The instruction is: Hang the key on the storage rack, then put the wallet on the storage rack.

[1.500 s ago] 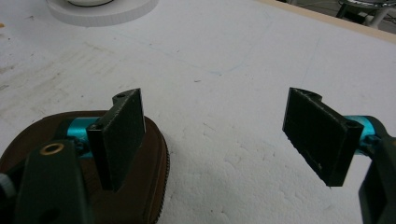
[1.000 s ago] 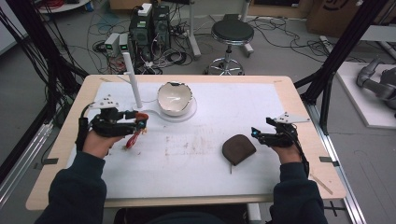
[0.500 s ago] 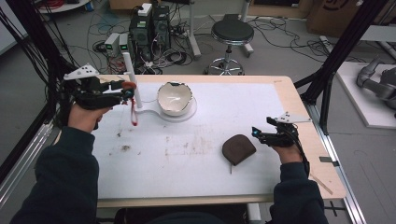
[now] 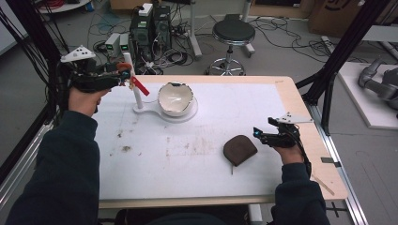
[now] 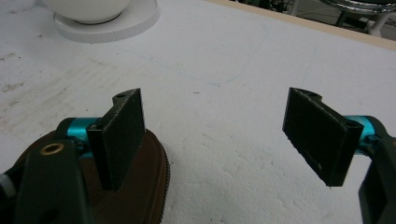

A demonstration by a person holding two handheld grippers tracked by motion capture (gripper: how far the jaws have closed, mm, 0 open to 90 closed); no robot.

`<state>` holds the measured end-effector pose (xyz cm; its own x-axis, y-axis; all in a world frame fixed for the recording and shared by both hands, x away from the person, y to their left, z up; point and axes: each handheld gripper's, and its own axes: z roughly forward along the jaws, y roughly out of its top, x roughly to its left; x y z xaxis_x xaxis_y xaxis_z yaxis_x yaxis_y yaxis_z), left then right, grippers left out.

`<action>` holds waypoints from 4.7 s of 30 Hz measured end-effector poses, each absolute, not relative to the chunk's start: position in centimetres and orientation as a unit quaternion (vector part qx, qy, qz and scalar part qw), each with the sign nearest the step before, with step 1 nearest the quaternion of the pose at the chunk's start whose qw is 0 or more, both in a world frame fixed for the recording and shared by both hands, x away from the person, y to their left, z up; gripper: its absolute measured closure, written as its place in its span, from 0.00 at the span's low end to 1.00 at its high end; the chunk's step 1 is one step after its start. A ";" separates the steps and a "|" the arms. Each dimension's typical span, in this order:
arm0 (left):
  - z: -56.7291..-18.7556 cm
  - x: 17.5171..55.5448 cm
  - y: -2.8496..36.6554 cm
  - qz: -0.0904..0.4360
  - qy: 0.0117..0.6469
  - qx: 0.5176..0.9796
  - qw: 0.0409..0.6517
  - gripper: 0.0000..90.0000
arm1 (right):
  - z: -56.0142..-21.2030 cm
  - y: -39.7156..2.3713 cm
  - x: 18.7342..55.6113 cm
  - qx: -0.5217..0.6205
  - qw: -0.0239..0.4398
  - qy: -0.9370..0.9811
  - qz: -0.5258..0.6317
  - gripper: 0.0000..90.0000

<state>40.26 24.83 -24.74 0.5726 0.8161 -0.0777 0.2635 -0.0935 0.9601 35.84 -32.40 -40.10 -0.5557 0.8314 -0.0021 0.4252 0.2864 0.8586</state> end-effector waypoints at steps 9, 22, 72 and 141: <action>-25.2 41.2 25.7 0.251 0.404 0.681 0.557 0.49 | -40.1 -32.3 35.8 0.411 0.231 0.767 0.435 0.24; -26.7 42.2 26.5 0.266 0.440 0.663 0.544 0.49 | -40.1 -32.4 35.8 0.410 0.232 0.767 0.435 0.24; -40.2 34.9 25.3 0.260 0.400 0.675 0.563 0.23 | -40.7 -31.7 36.2 0.413 0.222 0.773 0.427 0.24; -40.6 35.2 22.3 0.214 0.382 0.706 0.557 0.27 | -42.3 -26.0 35.9 0.345 0.122 0.827 0.426 0.63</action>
